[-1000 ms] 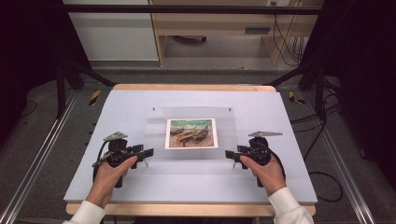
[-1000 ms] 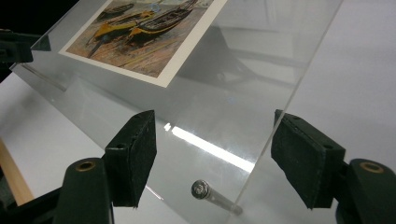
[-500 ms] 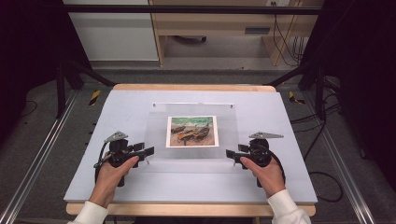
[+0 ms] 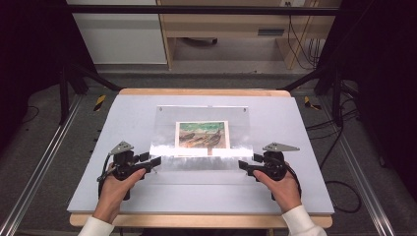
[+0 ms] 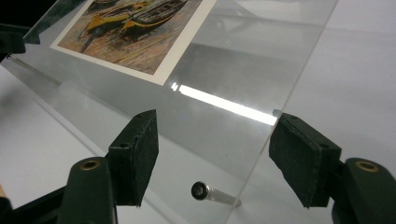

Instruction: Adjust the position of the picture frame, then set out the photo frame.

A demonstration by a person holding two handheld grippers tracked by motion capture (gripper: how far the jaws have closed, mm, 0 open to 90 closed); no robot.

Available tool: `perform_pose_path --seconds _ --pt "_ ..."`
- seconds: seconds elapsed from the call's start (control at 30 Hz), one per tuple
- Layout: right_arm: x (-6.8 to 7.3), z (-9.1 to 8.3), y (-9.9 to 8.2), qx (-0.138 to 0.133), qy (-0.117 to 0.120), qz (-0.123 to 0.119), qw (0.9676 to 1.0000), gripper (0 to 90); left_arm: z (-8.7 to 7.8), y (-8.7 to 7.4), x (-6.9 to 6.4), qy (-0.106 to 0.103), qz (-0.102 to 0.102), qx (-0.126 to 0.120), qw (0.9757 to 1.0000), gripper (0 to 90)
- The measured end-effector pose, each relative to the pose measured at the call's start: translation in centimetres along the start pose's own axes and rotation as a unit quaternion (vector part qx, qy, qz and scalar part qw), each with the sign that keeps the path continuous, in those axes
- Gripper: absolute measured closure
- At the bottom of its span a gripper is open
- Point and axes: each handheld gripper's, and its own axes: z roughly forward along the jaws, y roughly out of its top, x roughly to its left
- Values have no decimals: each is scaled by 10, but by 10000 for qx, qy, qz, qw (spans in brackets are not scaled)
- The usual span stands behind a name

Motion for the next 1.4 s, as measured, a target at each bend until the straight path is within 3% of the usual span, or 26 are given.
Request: perform_pose_path --seconds 0.33,0.87,1.4 --pt "6 -5 -5 -77 -99 -227 9997 356 -7 -6 -6 74 77 -75 9999 463" --pt "11 -12 -10 -89 -194 -344 9992 404 -13 -8 -13 208 293 -35 9993 485" --pt "15 -17 -15 -102 -266 -482 9984 438 -17 -11 -17 281 310 -51 9991 516"
